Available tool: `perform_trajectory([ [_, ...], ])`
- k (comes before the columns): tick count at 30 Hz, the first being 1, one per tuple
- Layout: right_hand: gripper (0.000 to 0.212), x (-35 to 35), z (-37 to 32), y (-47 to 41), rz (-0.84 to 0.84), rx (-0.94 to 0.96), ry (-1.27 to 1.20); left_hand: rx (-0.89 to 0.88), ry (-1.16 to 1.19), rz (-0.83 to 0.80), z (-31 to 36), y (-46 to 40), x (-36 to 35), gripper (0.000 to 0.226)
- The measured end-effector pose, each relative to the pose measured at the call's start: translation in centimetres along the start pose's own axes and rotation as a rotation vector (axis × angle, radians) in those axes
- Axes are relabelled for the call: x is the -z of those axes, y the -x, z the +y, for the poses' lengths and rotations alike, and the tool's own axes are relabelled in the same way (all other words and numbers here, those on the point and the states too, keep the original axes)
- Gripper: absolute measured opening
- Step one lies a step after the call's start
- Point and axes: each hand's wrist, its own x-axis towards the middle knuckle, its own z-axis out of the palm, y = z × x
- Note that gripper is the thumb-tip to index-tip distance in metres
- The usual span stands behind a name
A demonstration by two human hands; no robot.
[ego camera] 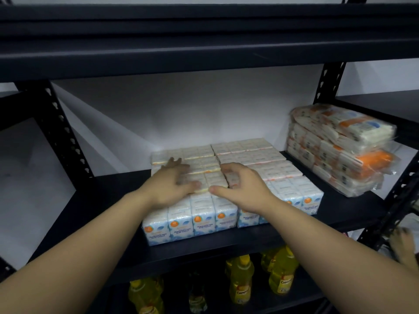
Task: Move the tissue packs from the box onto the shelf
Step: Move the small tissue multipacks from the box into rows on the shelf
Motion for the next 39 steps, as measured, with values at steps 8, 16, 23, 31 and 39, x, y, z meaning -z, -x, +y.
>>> perform_trajectory([
  [8,0.133,5.5,4.6,1.5,-0.297,0.024,0.573,-0.11,-0.234,-0.172,3.1,3.2,-3.0,0.119],
  [16,0.128,5.2,6.5,0.7,-0.265,0.075,0.705,-0.107,-0.293,-0.108,2.8,2.6,-3.6,0.112],
  [23,0.128,5.2,7.2,0.2,-0.265,0.114,0.733,-0.068,-0.371,-0.15,3.6,2.4,-3.4,0.106],
  [31,0.107,5.2,8.0,0.6,-0.213,0.278,0.66,-0.008,-0.33,0.064,5.0,4.6,-4.9,0.092],
  [39,0.104,5.8,6.9,0.7,-0.286,0.264,0.725,0.011,-0.398,0.061,5.5,4.9,-5.3,0.09],
])
